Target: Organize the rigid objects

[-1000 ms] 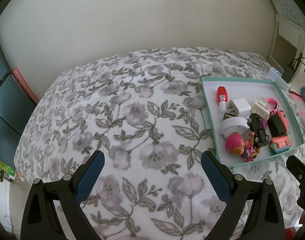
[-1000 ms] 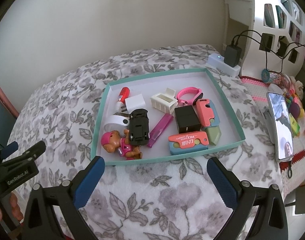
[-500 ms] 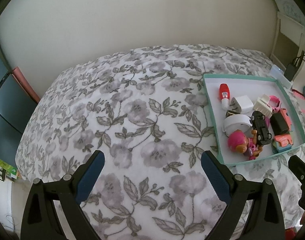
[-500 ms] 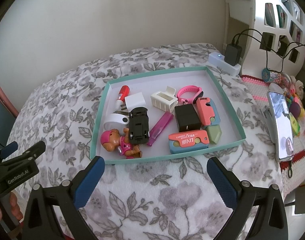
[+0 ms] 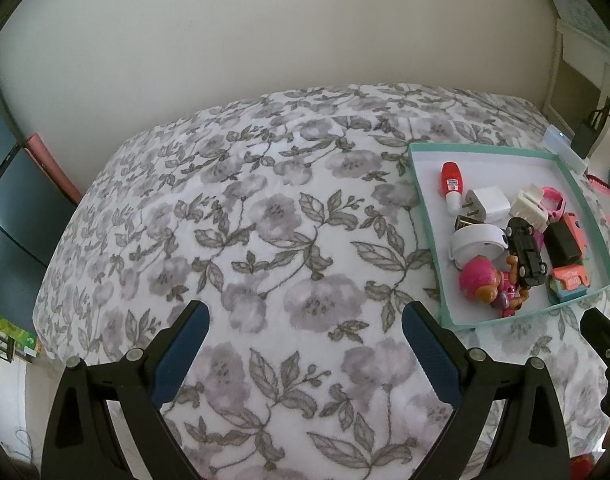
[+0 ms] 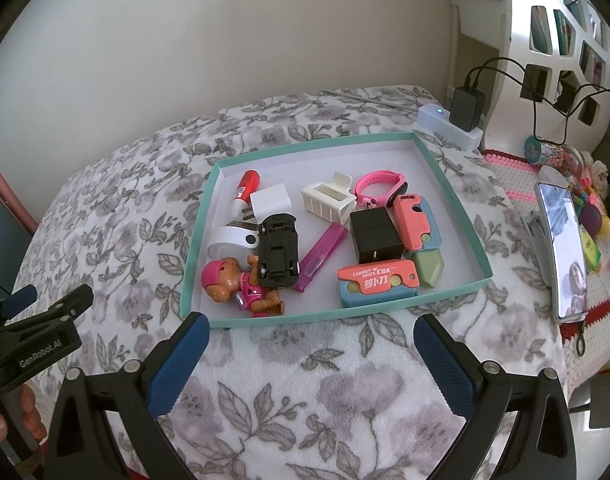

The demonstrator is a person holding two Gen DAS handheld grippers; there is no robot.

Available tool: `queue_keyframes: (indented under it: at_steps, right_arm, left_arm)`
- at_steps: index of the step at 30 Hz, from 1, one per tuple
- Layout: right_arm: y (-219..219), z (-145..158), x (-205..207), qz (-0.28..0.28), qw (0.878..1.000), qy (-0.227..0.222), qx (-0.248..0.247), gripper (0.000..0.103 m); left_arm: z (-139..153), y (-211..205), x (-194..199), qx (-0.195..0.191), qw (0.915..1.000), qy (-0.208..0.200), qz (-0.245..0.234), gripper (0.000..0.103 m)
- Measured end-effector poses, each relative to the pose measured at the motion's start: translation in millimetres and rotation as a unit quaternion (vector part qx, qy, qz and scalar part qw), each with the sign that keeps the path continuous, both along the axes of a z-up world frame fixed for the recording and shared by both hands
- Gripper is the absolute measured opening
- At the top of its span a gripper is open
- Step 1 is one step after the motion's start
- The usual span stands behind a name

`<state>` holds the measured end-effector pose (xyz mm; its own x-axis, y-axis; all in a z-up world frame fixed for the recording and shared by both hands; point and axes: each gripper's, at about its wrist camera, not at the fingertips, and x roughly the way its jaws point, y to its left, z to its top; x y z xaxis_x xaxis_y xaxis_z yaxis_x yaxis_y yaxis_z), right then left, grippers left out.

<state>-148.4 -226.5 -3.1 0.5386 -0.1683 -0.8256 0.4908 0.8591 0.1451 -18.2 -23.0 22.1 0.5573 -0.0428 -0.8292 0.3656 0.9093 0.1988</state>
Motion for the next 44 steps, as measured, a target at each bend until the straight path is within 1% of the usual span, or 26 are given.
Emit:
queue_keyframes:
  at_steps: [40, 42, 44]
  right_arm:
    - [1.2, -1.0, 0.7, 0.003, 1.0, 0.002, -0.001, 0.103]
    - [1.1, -1.0, 0.8, 0.003, 1.0, 0.002, -0.001, 0.103]
    - [1.3, -1.2, 0.7, 0.003, 1.0, 0.002, -0.001, 0.103]
  left_arm:
    - [1.2, 1.0, -0.4, 0.003, 1.0, -0.003, 0.003, 0.097]
    - [5.1, 2.5, -2.6, -0.002, 0.9999, -0.011, 0.003, 0.097]
    - [5.6, 1.5, -3.1, -0.009, 0.9999, -0.007, -0.004, 0.097]
